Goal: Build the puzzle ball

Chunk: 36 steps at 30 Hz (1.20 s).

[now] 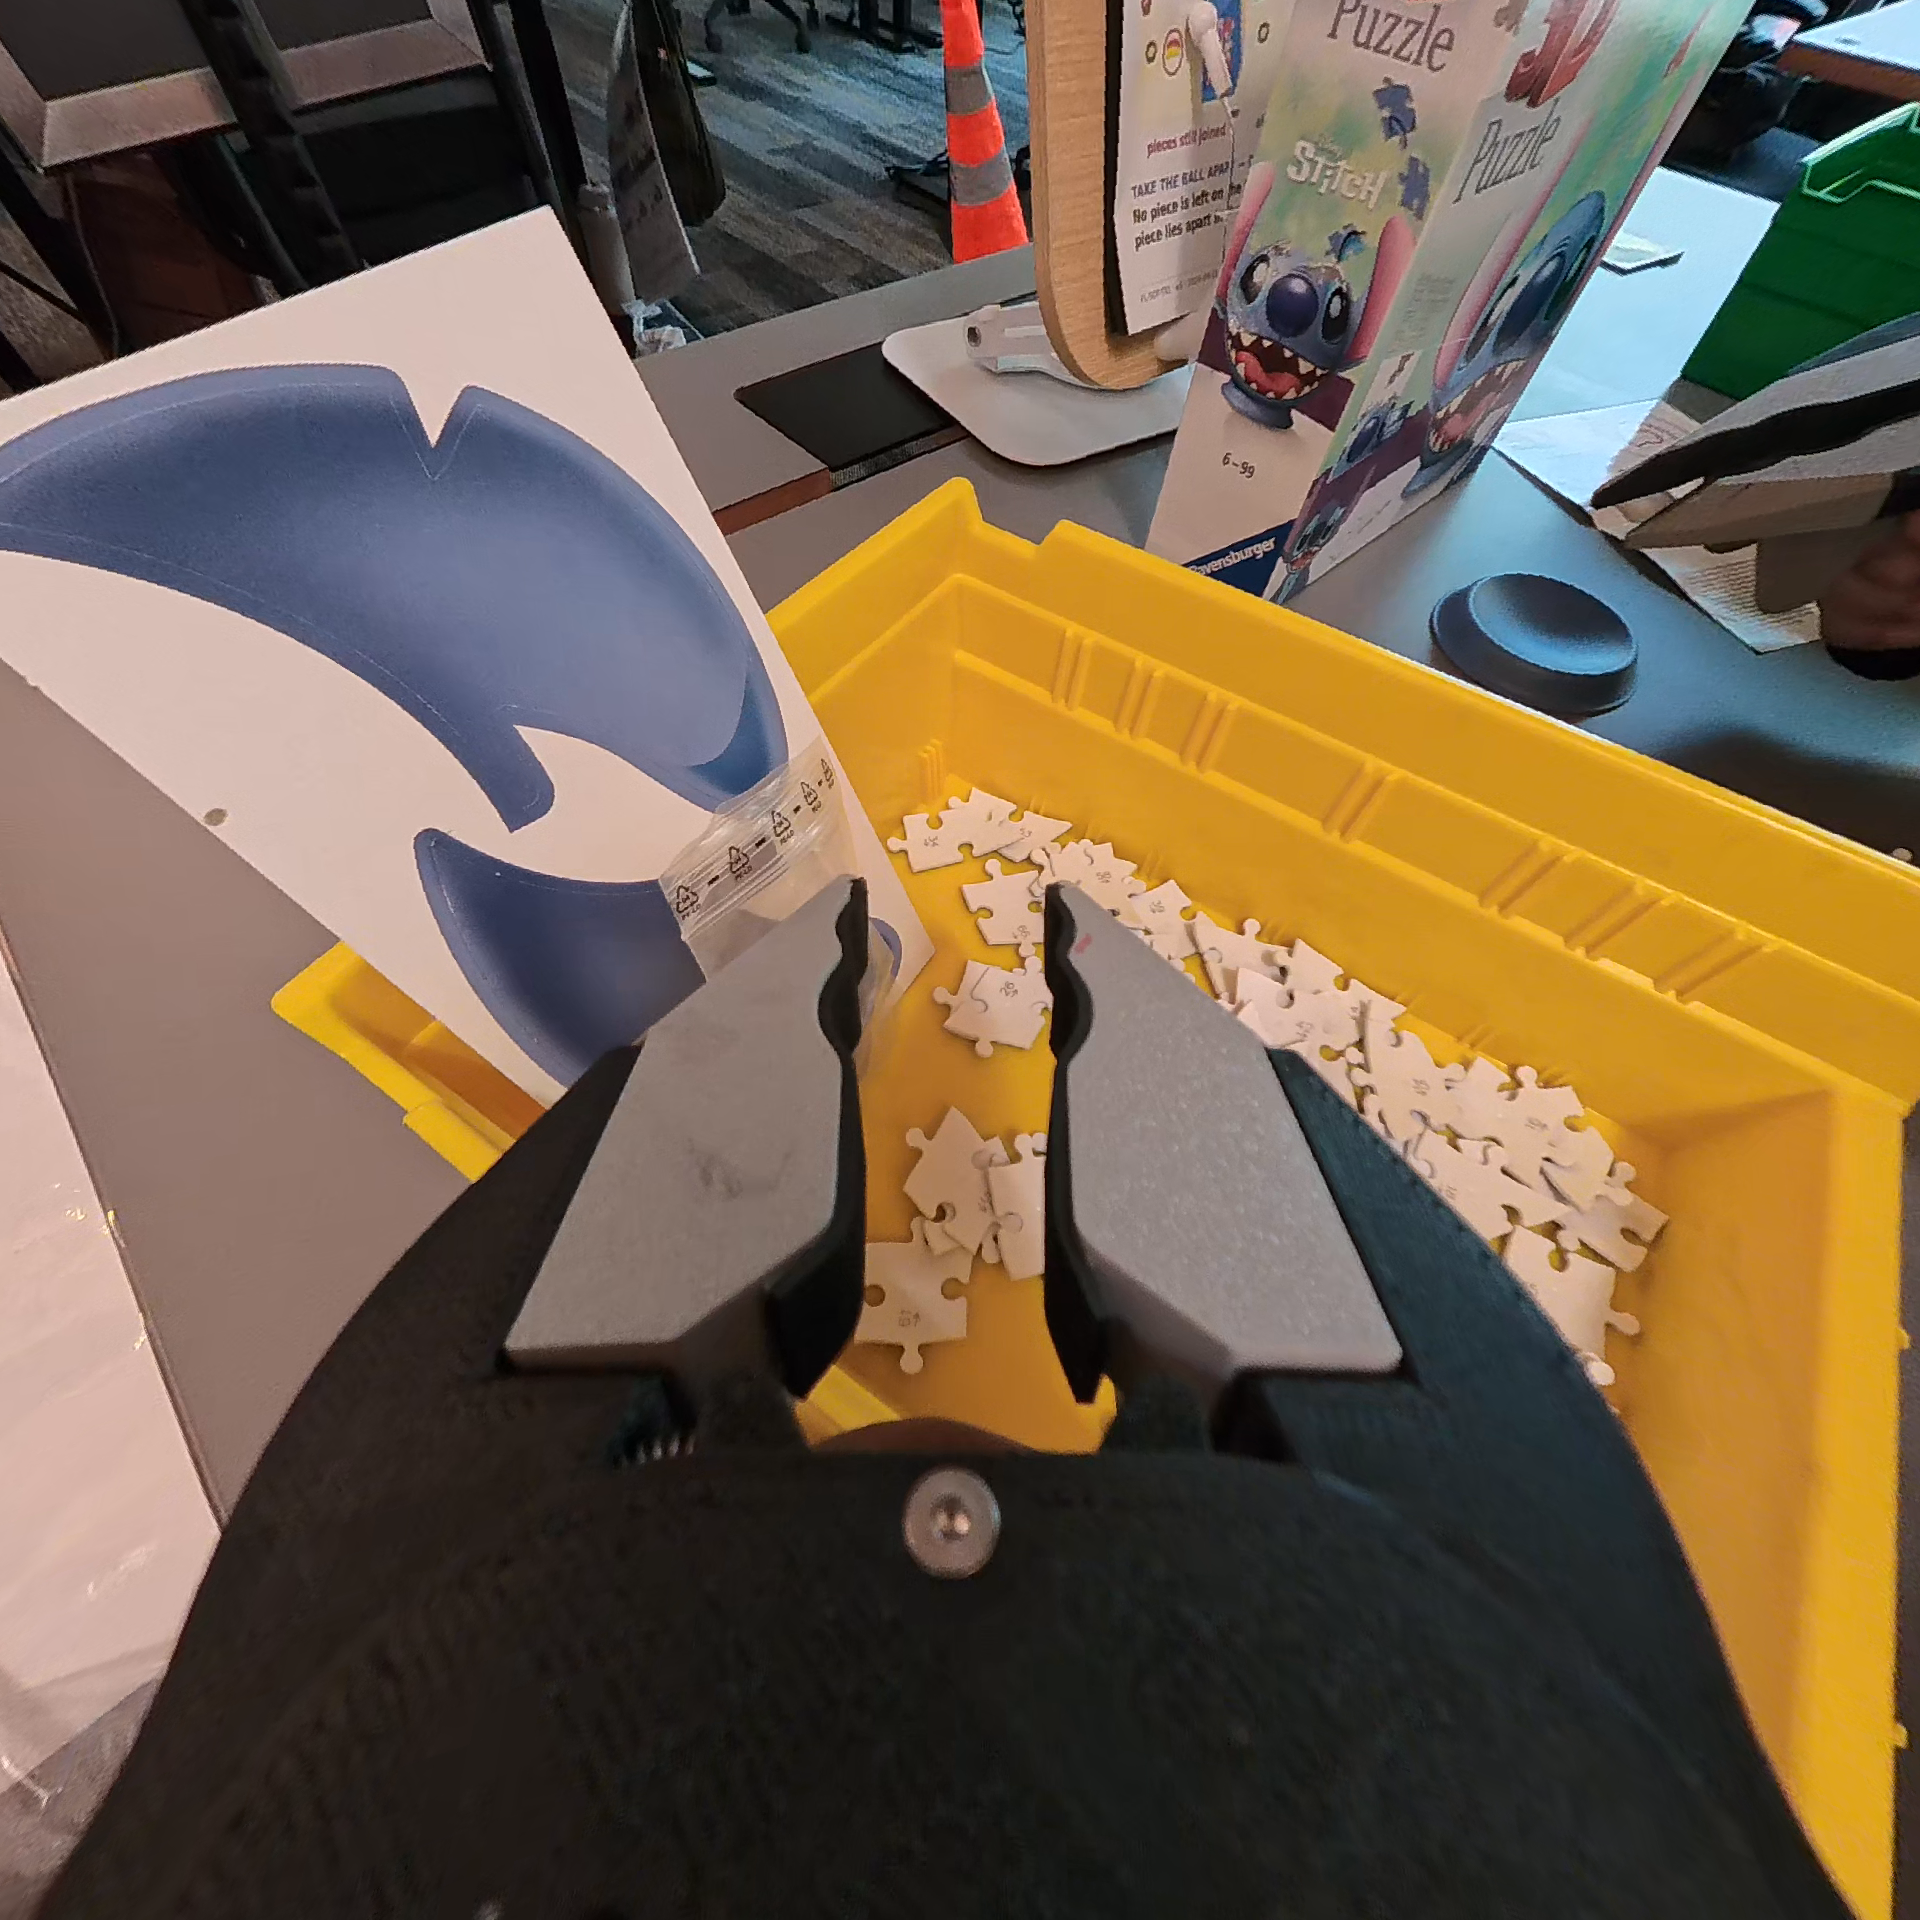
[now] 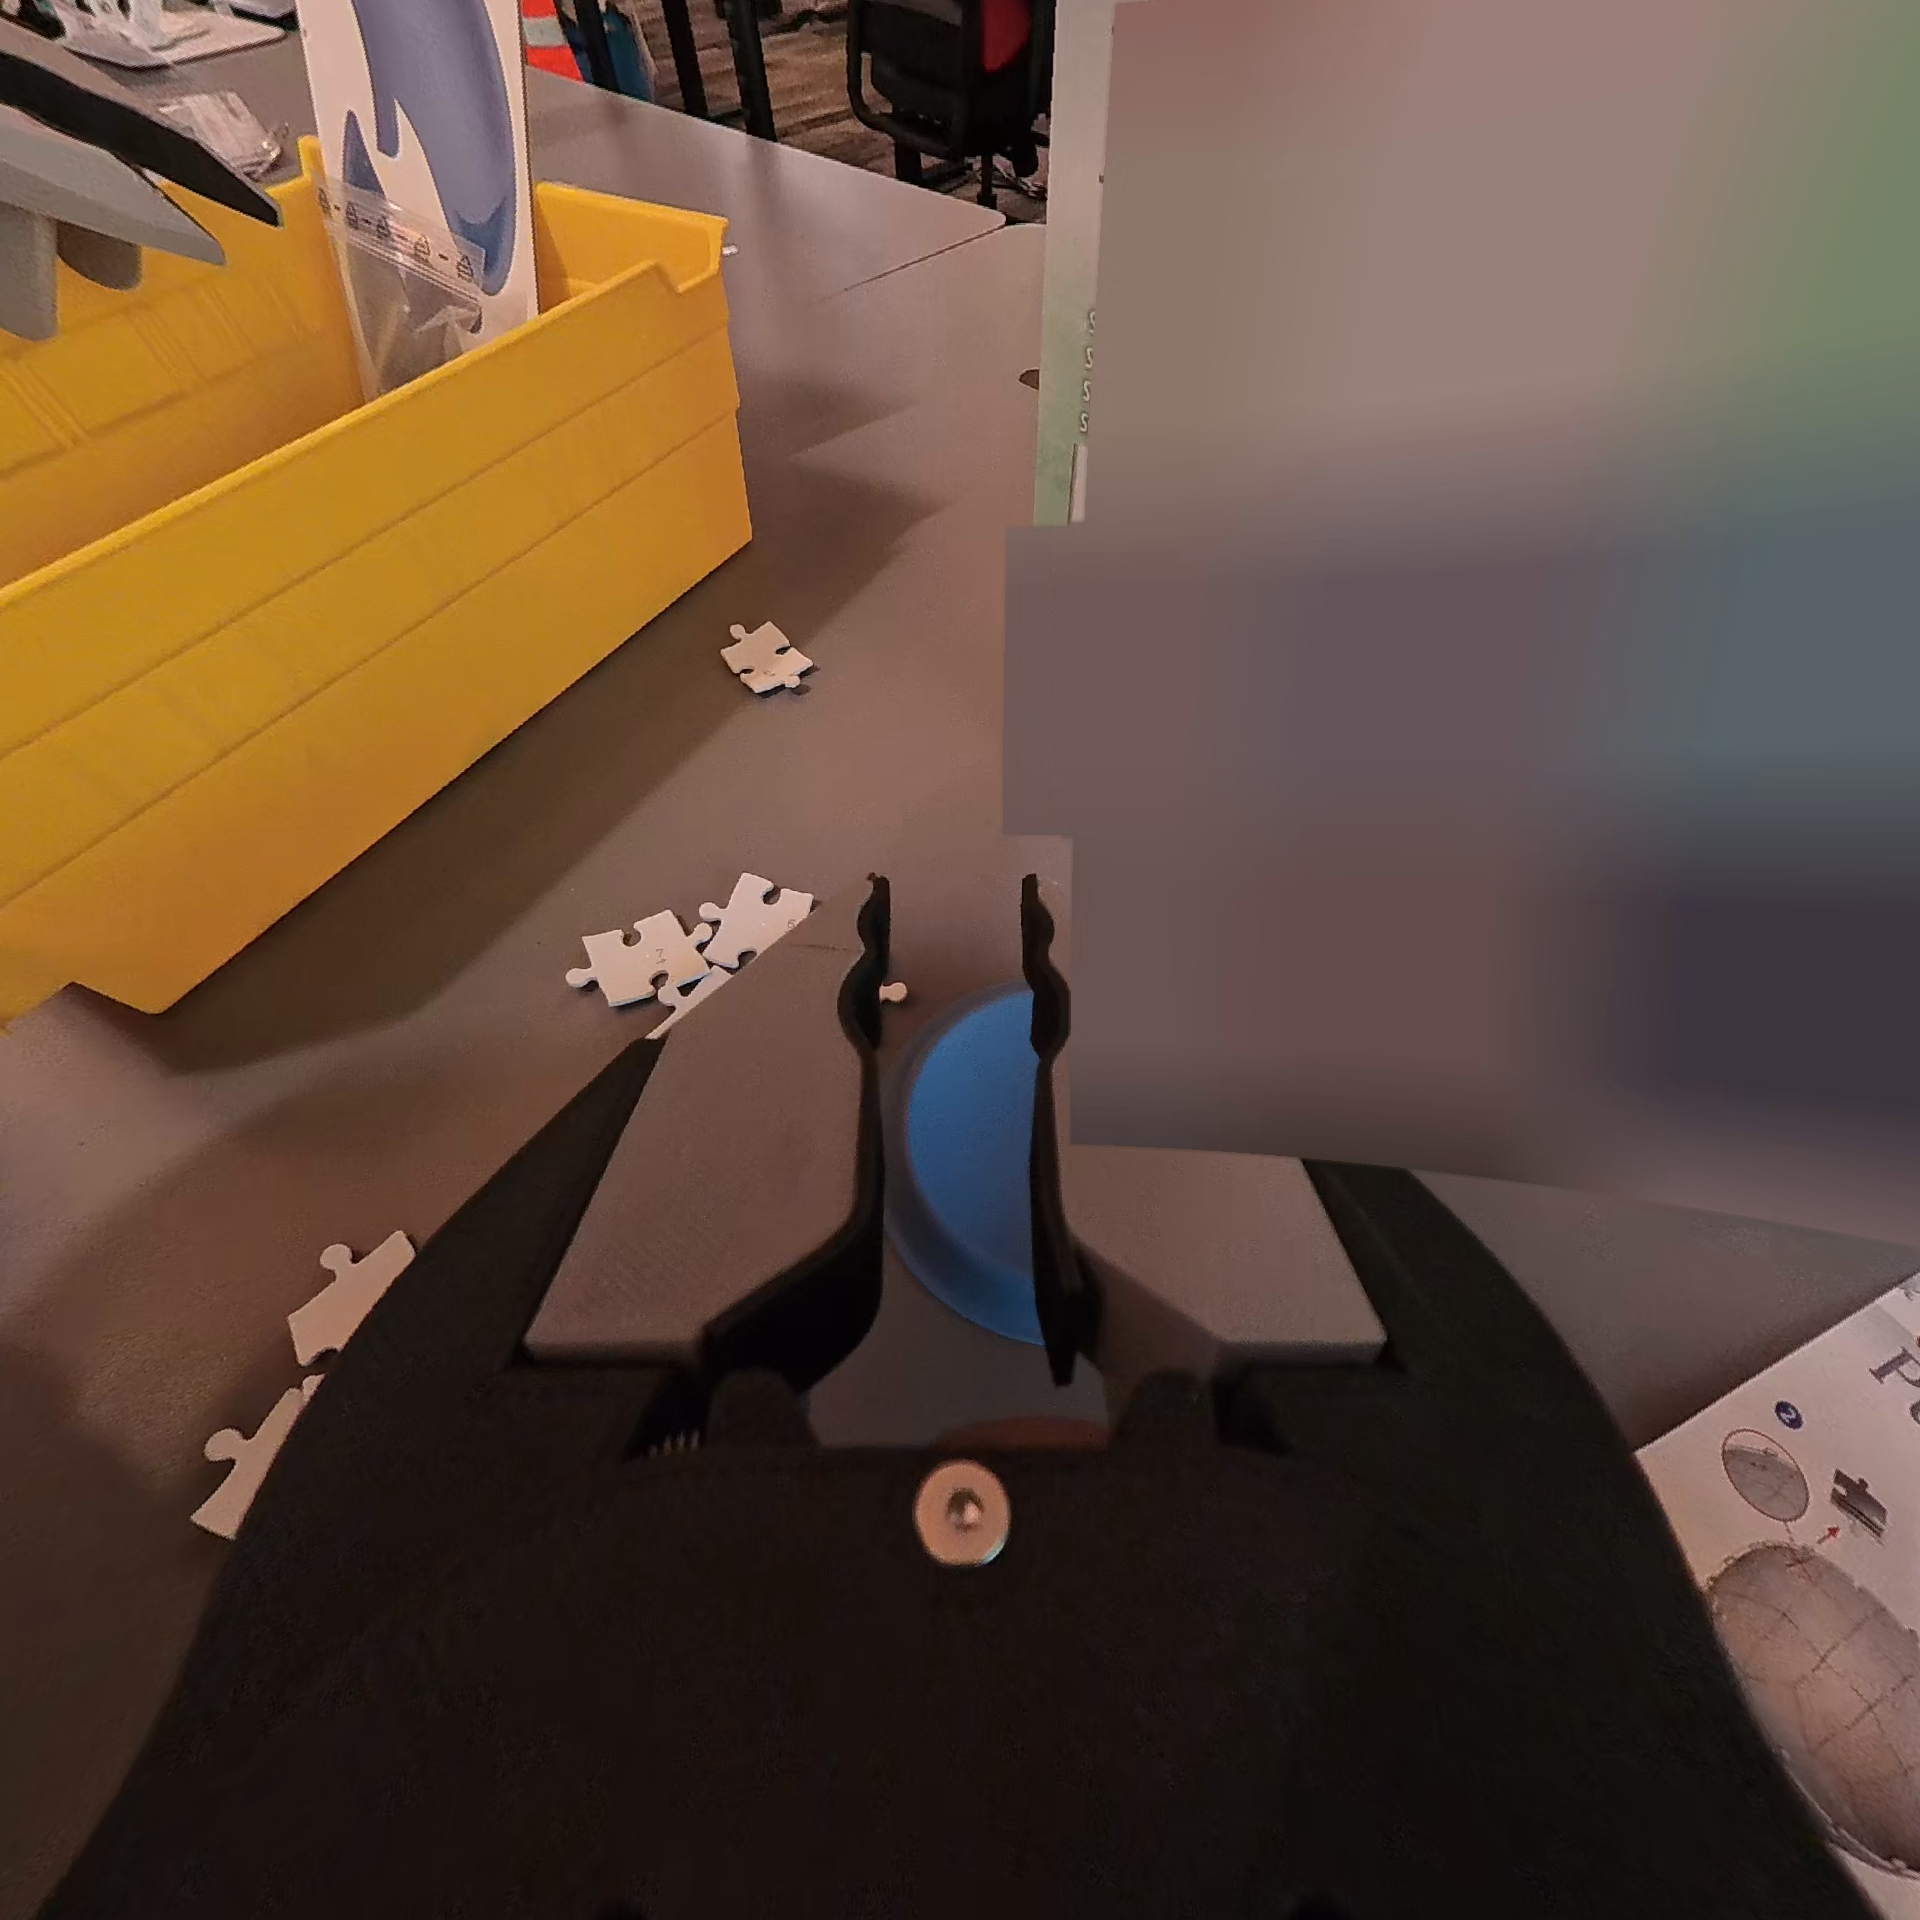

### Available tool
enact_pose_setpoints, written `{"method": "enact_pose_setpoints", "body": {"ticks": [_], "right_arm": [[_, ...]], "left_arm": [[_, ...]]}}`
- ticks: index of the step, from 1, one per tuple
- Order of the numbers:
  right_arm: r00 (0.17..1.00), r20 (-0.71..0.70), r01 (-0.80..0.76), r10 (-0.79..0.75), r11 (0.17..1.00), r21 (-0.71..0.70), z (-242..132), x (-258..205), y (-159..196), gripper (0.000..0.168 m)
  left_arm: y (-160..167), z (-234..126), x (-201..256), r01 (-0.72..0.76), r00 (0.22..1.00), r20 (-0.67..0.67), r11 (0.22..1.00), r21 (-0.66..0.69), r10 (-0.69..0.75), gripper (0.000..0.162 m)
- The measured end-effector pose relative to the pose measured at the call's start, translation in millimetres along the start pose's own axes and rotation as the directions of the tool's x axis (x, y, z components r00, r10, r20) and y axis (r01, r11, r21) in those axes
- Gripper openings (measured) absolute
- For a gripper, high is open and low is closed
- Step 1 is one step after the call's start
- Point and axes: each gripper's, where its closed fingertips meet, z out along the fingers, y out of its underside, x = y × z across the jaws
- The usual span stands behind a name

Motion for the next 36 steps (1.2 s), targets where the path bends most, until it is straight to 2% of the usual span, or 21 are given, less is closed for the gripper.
{"method": "enact_pose_setpoints", "body": {"ticks": [24, 26, 29, 36], "right_arm": [[1.000, 0.003, 0.004, -0.004, 1.000, -0.003, 0, -2, 0, 0.022], [1.000, 0.028, 0.007, -0.007, 1.000, -0.011, 1, -6, 1, 0.021], [0.989, 0.148, 0.033, -0.020, 0.996, -0.083, 7, -29, 14, 0.023], [0.949, 0.259, 0.232, -0.181, 0.955, -0.182, 19, -66, 41, 0.021]], "left_arm": [[0, 1, 2, -0.006, 1.000, -0.002, 1.000, -0.001, 0.006, 0.031], [0, 1, 2, -0.008, 1.000, -0.001, 1.000, -0.003, 0.008, 0.031], [1, 1, 2, -0.010, 1.000, 0.001, 1.000, -0.004, 0.010, 0.031], [1, 1, 2, -0.017, 1.000, 0.005, 1.000, -0.009, 0.017, 0.031]]}}
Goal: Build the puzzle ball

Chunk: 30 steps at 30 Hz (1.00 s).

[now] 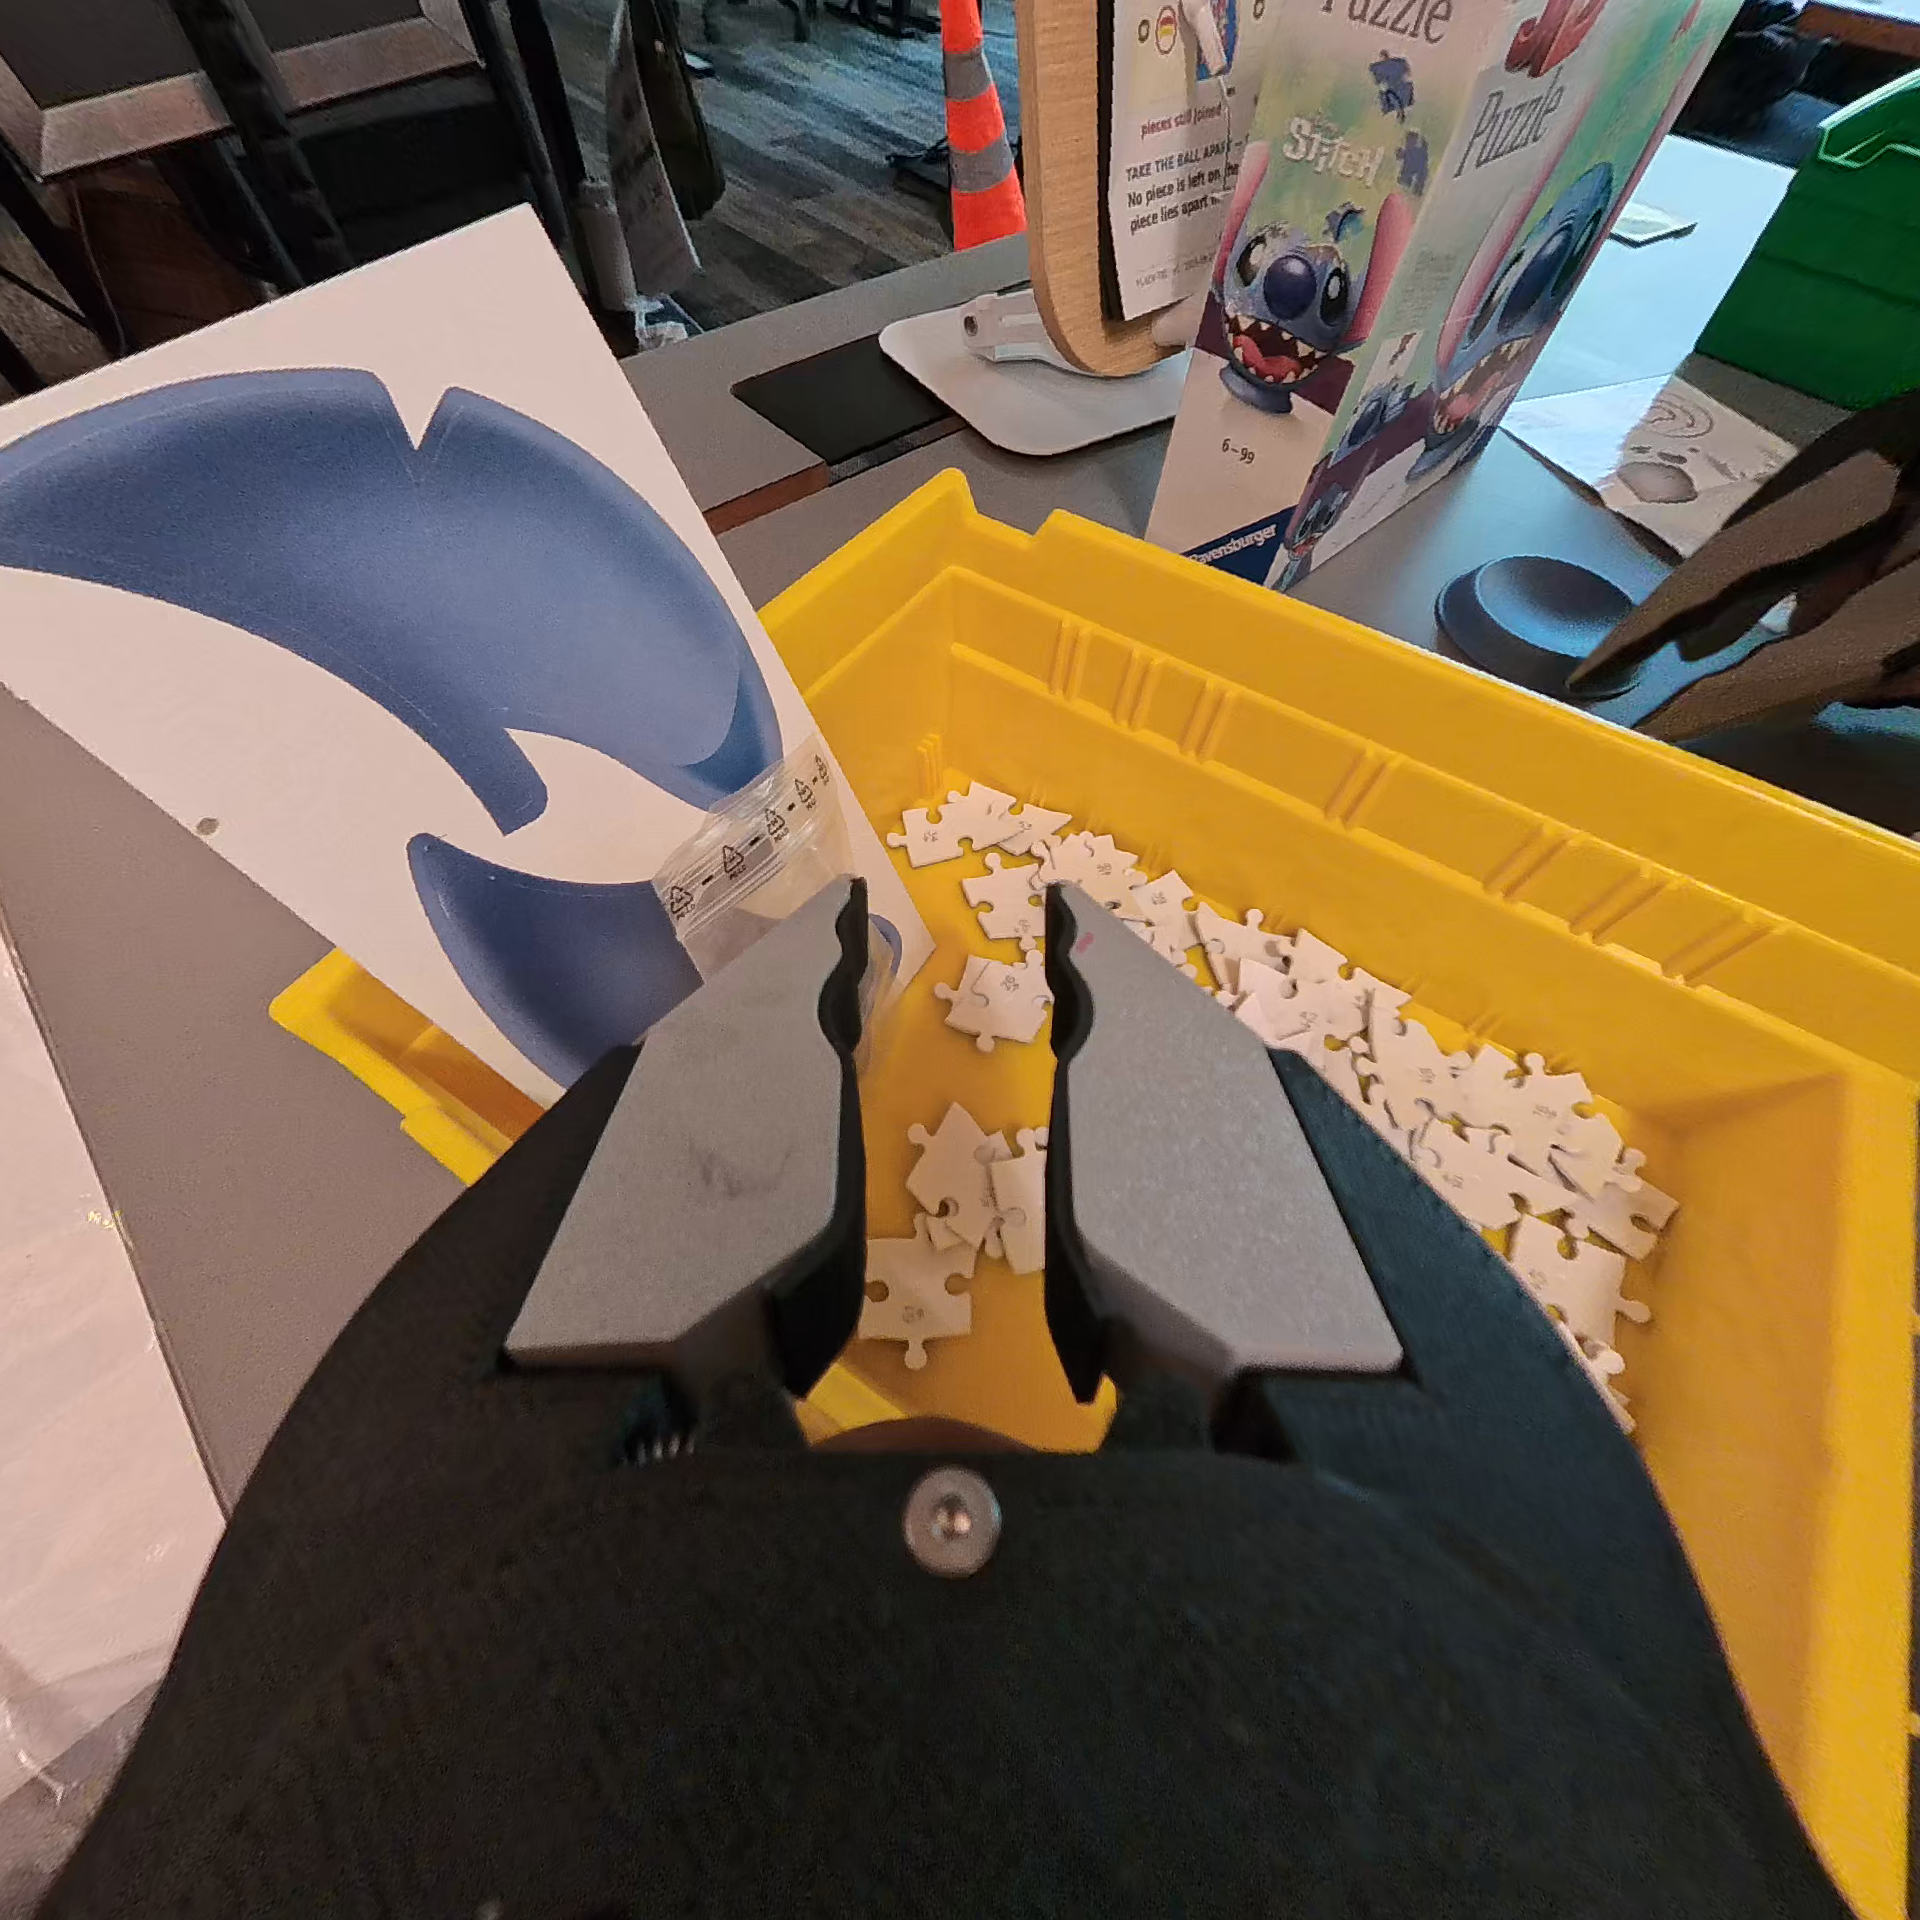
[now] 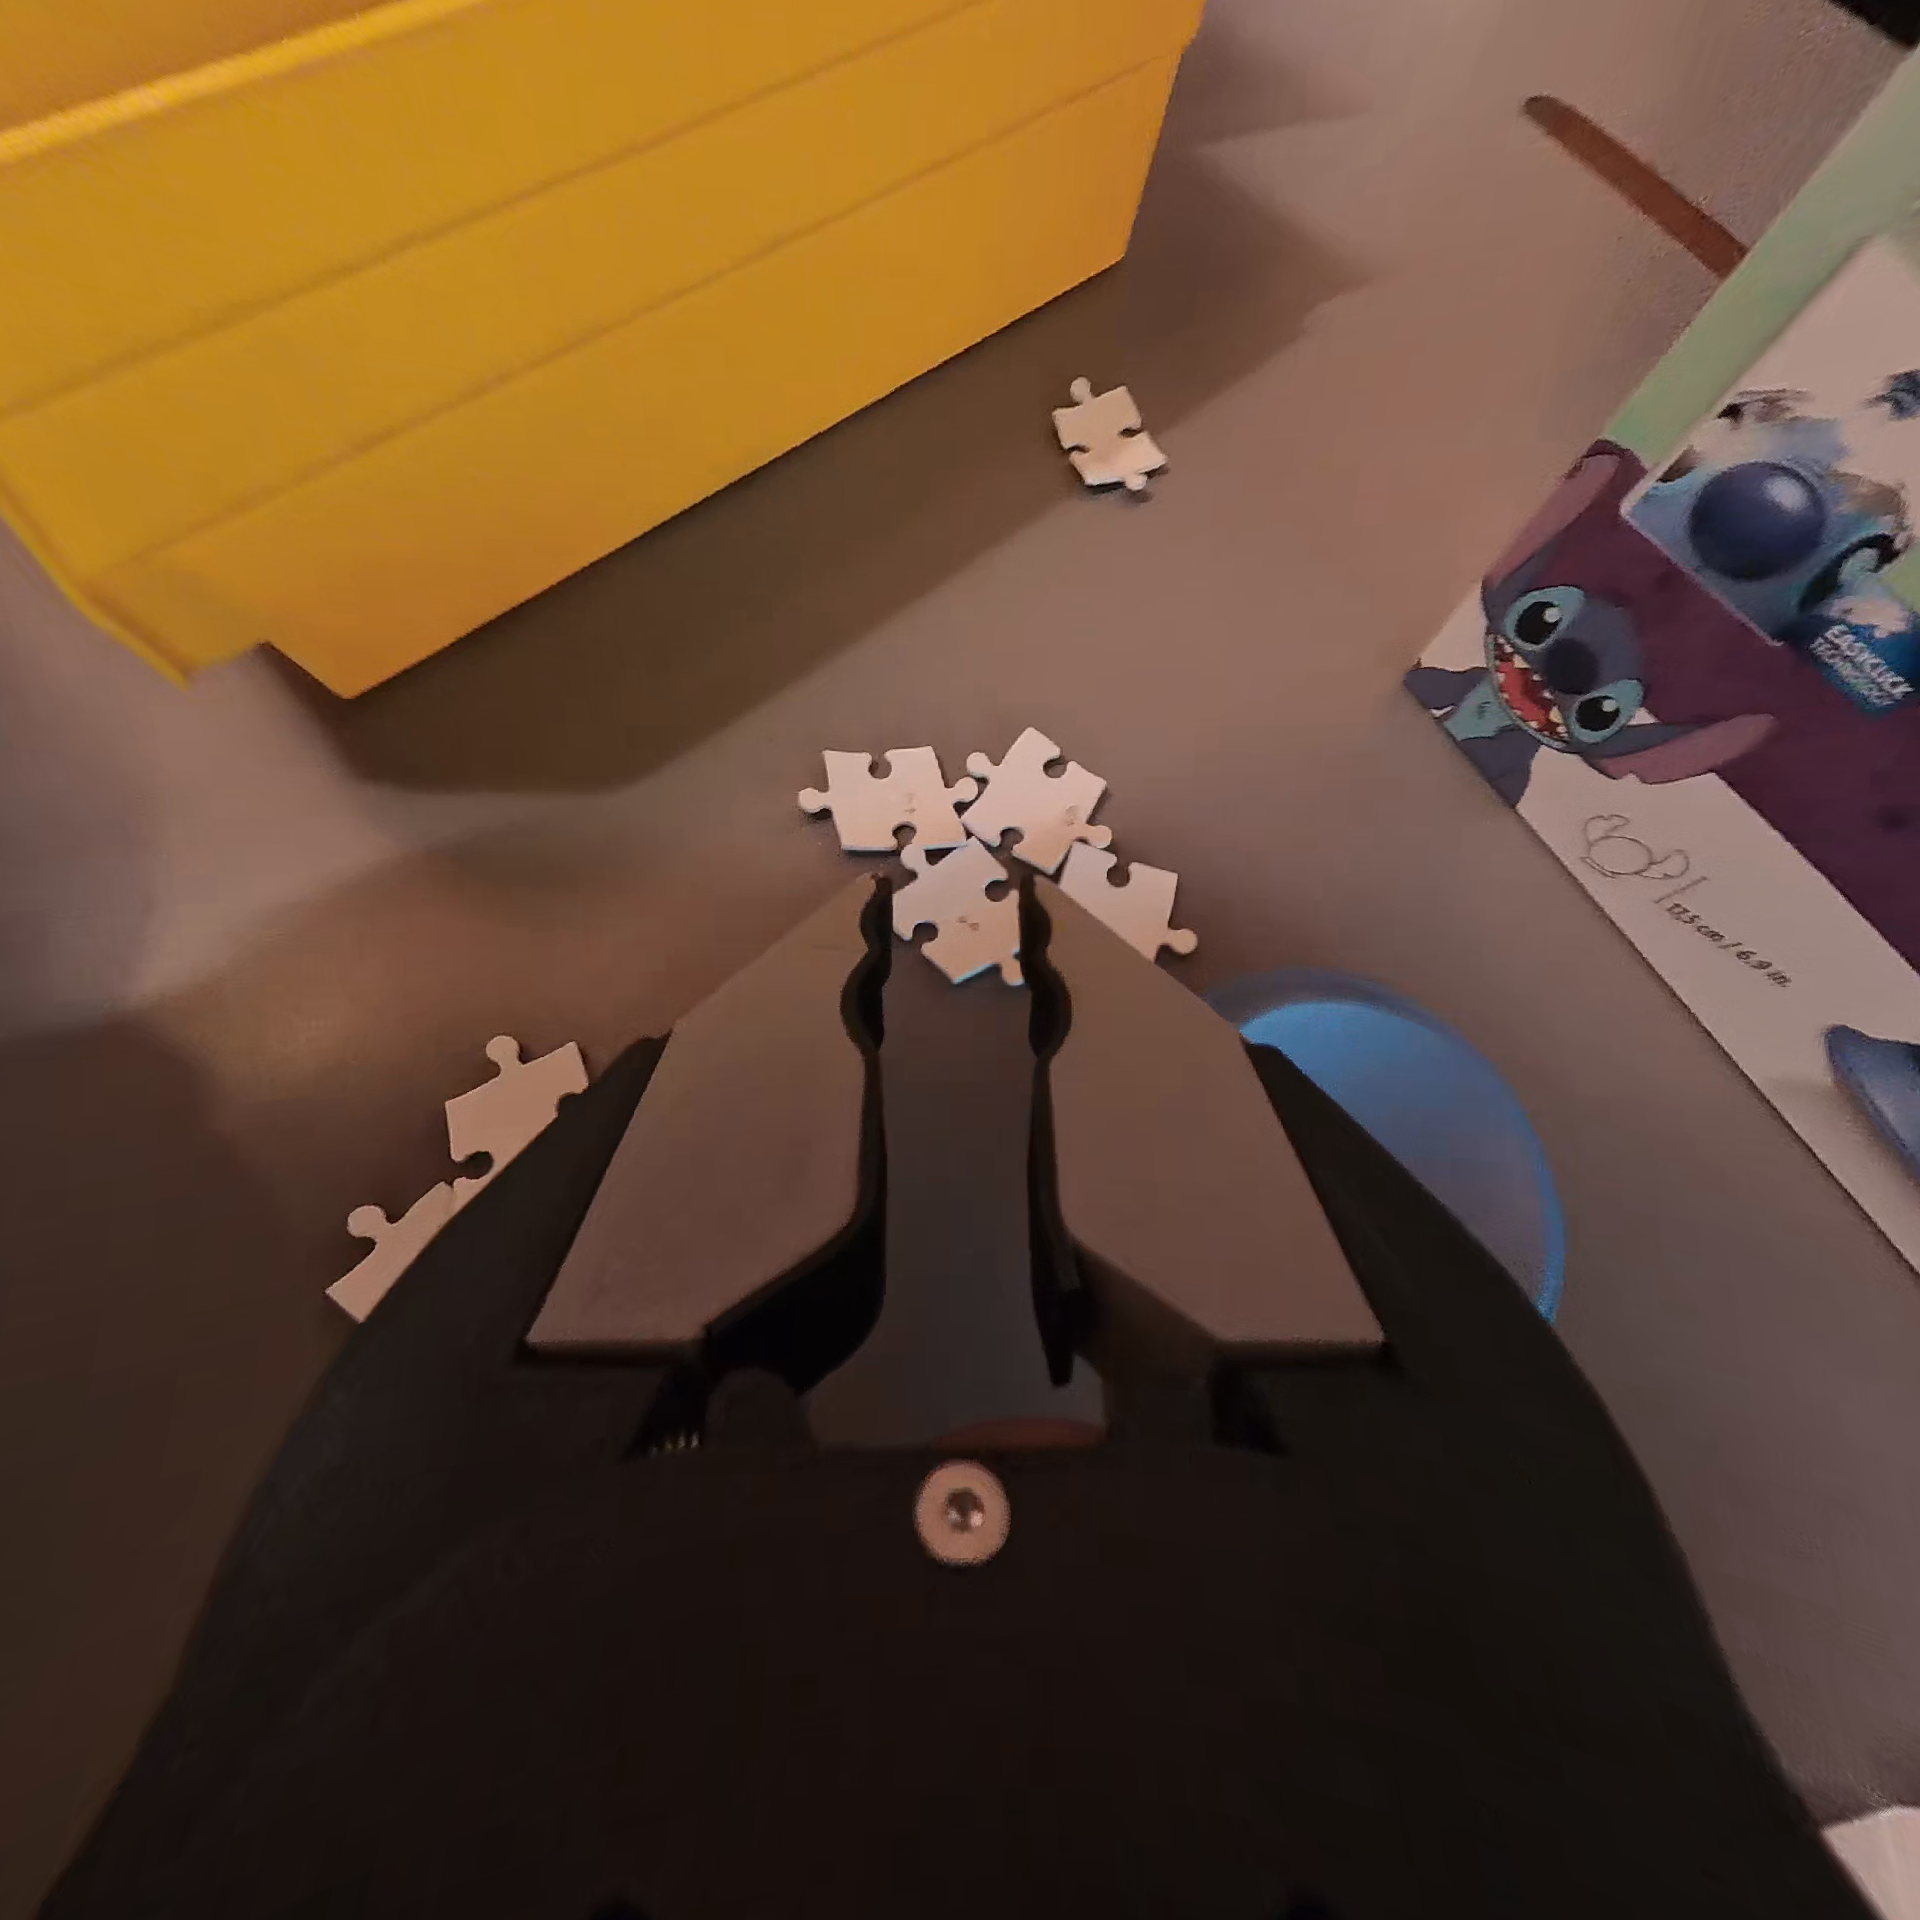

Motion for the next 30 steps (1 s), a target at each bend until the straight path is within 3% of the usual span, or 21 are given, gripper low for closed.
{"method": "enact_pose_setpoints", "body": {"ticks": [8, 13, 22, 30], "right_arm": [[1.000, -0.018, 0.003, -0.004, 0.997, -0.079, 17, 1, 12, 0.026], [0.998, -0.030, 0.045, -0.048, 0.994, -0.099, 20, -4, 13, 0.020], [0.995, -0.024, 0.088, -0.095, 0.976, -0.198, 0, 4, 30, 0.007], [0.996, 0.037, 0.091, -0.085, 0.972, -0.217, -14, -1, 33, 0.006]], "left_arm": [[0, 1, 1, -0.008, 1.000, 0.006, 1.000, -0.004, 0.008, 0.031], [0, 1, 1, -0.015, 1.000, 0.011, 1.000, -0.008, 0.015, 0.031], [1, 1, 1, -0.018, 1.000, 0.012, 1.000, -0.008, 0.018, 0.031], [1, 1, 2, -0.021, 1.000, 0.012, 1.000, -0.010, 0.022, 0.032]]}}
